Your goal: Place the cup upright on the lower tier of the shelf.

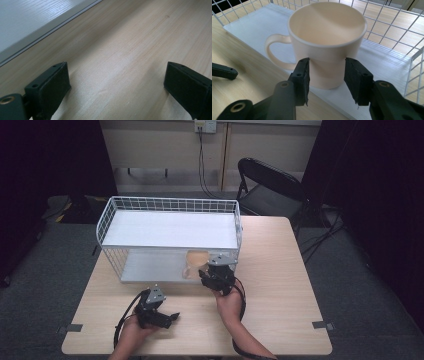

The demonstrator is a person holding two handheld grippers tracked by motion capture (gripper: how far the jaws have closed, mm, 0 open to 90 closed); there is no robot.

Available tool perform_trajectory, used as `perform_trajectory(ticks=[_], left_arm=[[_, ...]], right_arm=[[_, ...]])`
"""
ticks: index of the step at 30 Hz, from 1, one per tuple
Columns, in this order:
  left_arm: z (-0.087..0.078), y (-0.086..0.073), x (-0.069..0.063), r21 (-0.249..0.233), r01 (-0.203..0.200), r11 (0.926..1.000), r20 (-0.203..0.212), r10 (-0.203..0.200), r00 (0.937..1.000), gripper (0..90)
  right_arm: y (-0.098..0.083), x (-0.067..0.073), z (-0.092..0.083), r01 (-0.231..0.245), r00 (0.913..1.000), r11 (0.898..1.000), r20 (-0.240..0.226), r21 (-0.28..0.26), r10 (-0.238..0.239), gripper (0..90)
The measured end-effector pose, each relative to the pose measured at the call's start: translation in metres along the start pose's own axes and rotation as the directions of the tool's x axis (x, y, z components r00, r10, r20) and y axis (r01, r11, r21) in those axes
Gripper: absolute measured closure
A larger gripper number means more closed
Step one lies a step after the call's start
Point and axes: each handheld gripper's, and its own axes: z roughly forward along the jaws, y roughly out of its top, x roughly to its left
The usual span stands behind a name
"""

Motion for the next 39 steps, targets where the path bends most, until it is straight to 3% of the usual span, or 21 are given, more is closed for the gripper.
perform_trajectory(ticks=[11, 19, 22, 29, 32, 35, 39], left_arm=[[0.0, 0.0, 0.0, 0.0, 0.0, 1.0, 0.0, 0.0, 1.0, 5.8], [0.0, 0.0, 0.0, 0.0, 0.0, 1.0, 0.0, 0.0, 1.0, 5.8], [0.0, 0.0, 0.0, 0.0, 0.0, 1.0, 0.0, 0.0, 1.0, 5.8], [0.0, 0.0, 0.0, 0.0, 0.0, 1.0, 0.0, 0.0, 1.0, 5.8], [0.0, 0.0, 0.0, 0.0, 0.0, 1.0, 0.0, 0.0, 1.0, 5.8], [0.0, 0.0, 0.0, 0.0, 0.0, 1.0, 0.0, 0.0, 1.0, 5.8], [0.0, 0.0, 0.0, 0.0, 0.0, 1.0, 0.0, 0.0, 1.0, 5.8]], right_arm=[[0.0, 0.001, 0.009, -0.018, 0.9997, 1.0, -0.016, 0.0, 0.018, 71.5], [0.003, 0.001, 0.011, -0.018, 0.9996, 1.0, -0.024, 0.003, 0.018, 73.0], [0.003, 0.001, 0.009, -0.027, 0.9993, 1.0, -0.028, -0.004, 0.027, 67.2], [0.004, 0.001, 0.003, -0.04, 0.9968, 0.999, -0.07, -0.009, 0.039, 40.5], [0.004, 0.002, -0.001, -0.016, 0.9977, 1.0, -0.066, -0.016, 0.015, 31.1], [0.004, 0.001, -0.003, -0.021, 0.996, 1.0, -0.087, -0.016, 0.019, 26.4], [0.003, 0.003, -0.006, 0.009, 0.9928, 1.0, -0.119, -0.023, -0.012, 21.7]])
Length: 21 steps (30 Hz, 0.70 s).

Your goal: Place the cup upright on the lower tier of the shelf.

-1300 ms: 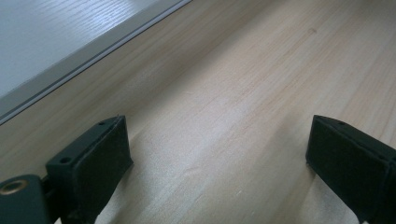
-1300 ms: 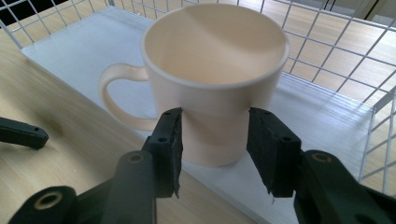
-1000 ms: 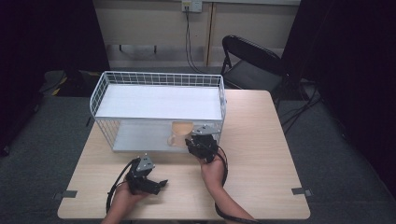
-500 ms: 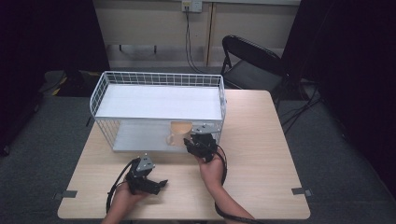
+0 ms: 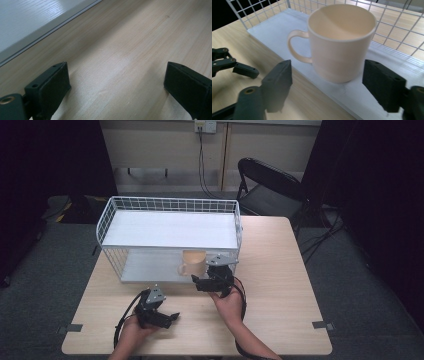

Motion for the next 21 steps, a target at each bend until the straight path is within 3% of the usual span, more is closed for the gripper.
perform_trajectory(ticks=[6, 21], left_arm=[[0.0, 0.0, 0.0, 0.0, 0.0, 1.0, 0.0, 0.0, 1.0, 5.8], [0.0, 0.0, 0.0, 0.0, 0.0, 1.0, 0.0, 0.0, 1.0, 5.8]], right_arm=[[-0.002, 0.001, -0.004, 0.018, 0.9988, 1.0, -0.045, -0.001, -0.018, 17.2], [-0.014, -0.001, -0.016, 0.059, 0.9934, 0.998, -0.099, 0.007, -0.058, 15.9]])
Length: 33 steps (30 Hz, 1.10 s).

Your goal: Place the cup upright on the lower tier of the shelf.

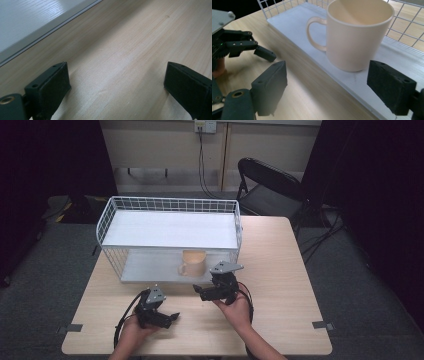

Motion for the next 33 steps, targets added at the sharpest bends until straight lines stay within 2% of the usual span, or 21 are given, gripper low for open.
perform_trajectory(ticks=[14, 33], left_arm=[[0.0, 0.0, 0.0, 0.0, 0.0, 1.0, 0.0, 0.0, 1.0, 5.8], [0.0, 0.0, 0.0, 0.0, 0.0, 1.0, 0.0, 0.0, 1.0, 5.8]], right_arm=[[-0.013, -0.004, -0.013, 0.024, 0.9994, 1.0, -0.027, 0.011, -0.023, 15.6], [-0.031, -0.014, -0.033, 0.022, 0.998, 0.999, -0.059, 0.025, -0.021, 15.6]])
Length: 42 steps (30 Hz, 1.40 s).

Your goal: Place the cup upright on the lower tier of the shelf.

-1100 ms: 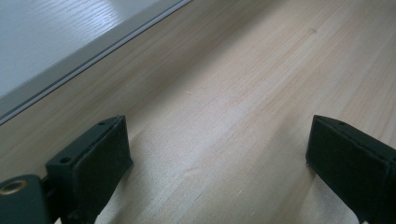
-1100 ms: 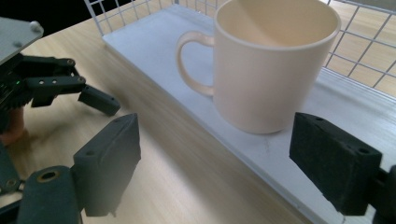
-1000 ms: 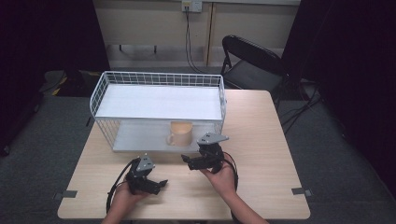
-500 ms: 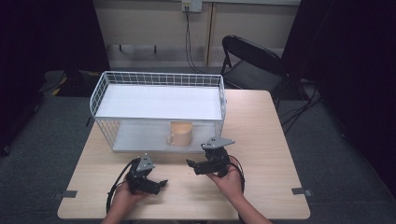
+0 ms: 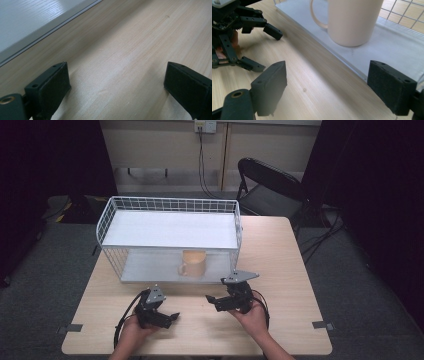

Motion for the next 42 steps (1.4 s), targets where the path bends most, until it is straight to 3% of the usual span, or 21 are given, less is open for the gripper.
perform_trajectory(ticks=[22, 37, 42], left_arm=[[0.0, 0.0, 0.0, 0.0, 0.0, 1.0, 0.0, 0.0, 1.0, 5.8], [0.0, 0.0, 0.0, 0.0, 0.001, 1.0, 0.0, -0.001, 1.0, 5.8], [0.0, 0.0, 0.0, 0.0, 0.001, 1.0, 0.0, -0.001, 1.0, 5.8]], right_arm=[[-0.031, -0.023, -0.024, -0.017, 0.9998, 1.0, 0.004, 0.023, 0.017, 15.6], [-0.056, -0.046, -0.04, -0.039, 0.9986, 0.999, 0.036, 0.031, 0.038, 15.8], [-0.066, -0.051, -0.042, 0.009, 0.9992, 0.999, 0.039, 0.041, -0.011, 15.8]])
